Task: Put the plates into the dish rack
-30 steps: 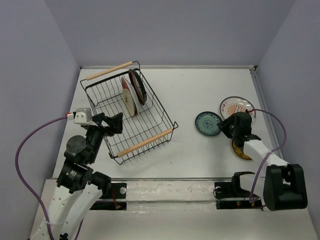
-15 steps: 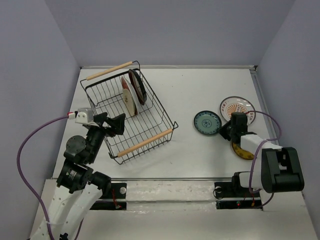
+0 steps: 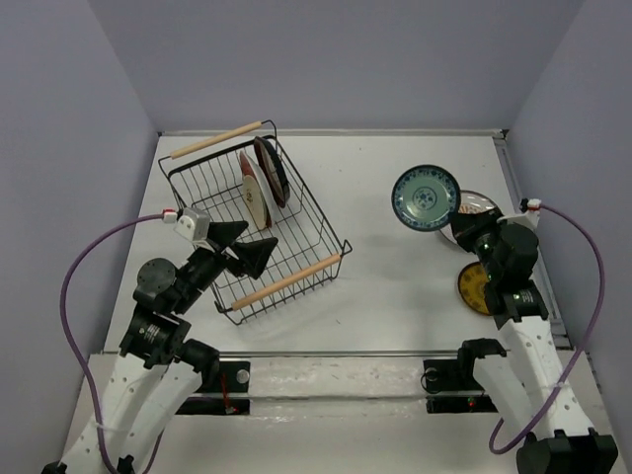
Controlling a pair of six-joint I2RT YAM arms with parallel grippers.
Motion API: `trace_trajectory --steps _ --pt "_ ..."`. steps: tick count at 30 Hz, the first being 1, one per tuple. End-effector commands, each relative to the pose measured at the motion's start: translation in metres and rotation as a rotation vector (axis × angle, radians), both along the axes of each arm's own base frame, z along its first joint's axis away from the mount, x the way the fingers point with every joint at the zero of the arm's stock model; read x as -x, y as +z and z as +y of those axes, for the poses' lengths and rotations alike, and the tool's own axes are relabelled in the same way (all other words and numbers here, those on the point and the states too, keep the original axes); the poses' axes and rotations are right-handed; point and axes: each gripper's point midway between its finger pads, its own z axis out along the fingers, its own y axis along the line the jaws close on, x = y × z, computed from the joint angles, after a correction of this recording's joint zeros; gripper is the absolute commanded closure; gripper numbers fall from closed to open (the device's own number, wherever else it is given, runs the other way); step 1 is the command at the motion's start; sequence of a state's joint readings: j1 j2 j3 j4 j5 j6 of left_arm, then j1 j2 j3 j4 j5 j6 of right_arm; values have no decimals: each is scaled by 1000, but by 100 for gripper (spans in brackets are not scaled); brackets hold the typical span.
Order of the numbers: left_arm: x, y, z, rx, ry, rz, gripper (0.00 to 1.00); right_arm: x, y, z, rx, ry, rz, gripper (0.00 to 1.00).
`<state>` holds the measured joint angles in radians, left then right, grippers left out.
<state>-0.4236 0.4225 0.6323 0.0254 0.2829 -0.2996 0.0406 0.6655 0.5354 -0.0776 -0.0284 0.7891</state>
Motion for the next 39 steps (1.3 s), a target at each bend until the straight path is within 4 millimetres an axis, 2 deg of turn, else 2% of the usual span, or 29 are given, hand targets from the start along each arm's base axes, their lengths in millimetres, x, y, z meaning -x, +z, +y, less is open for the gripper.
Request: trace_trajectory --steps 1,2,6,9,10,12,13,14,16,17,18,21,26,27,28,29,30,31,32,34,35,36,39 --pt "12 6 -24 14 -166 -26 1 15 76 28 -20 162 -155 93" --pt "12 6 -26 14 -177 -25 1 17 84 34 -31 195 -173 93" --pt "18 5 -37 25 -258 -18 1 32 112 82 -87 430 -242 93" --pt "23 3 -45 31 -321 -5 1 35 128 102 -72 483 -294 93" --pt "25 2 -46 31 -338 -3 1 37 125 118 -62 535 -281 93" --pt "25 1 -49 35 -358 7 1 39 132 135 -70 600 -302 93" --pt "25 0 -49 35 -358 10 1 46 130 152 -80 659 -298 93" --pt "23 -2 -50 35 -357 19 1 42 122 164 -84 688 -272 93" --pt "18 -5 -48 29 -331 30 1 45 124 182 -77 741 -286 93" --pt "13 -9 -47 23 -314 47 1 53 124 197 -78 791 -288 93" --pt "10 -11 -46 19 -301 56 1 51 121 209 -72 825 -291 93" --pt "-4 -21 -39 1 -227 96 1 60 126 231 -79 923 -331 93" --pt "-20 -37 -33 -38 -157 157 3 68 126 248 -80 985 -342 93" --pt "-19 -35 -34 -34 -165 153 10 71 126 250 -81 1008 -348 93" --pt "-16 -35 -37 -34 -191 149 34 75 126 254 -84 1031 -351 93" --pt "-14 -34 -37 -31 -200 144 52 75 124 256 -86 1045 -347 93" --pt "-11 -30 -38 -27 -213 126 81 78 123 259 -90 1071 -348 93" --pt "-9 -26 -37 -23 -216 107 89 79 122 261 -90 1083 -349 93" --pt "-7 -25 -37 -23 -222 99 94 80 121 262 -90 1097 -348 93" --pt "0 -18 -40 -16 -256 67 95 84 115 267 -77 1146 -335 90" --pt "3 -16 -42 -12 -276 58 95 84 113 269 -71 1164 -329 85" --pt "9 -15 -45 -11 -314 53 95 89 114 272 -58 1208 -334 74" --pt "18 -10 -49 -2 -358 27 94 92 103 279 -41 1279 -297 62"
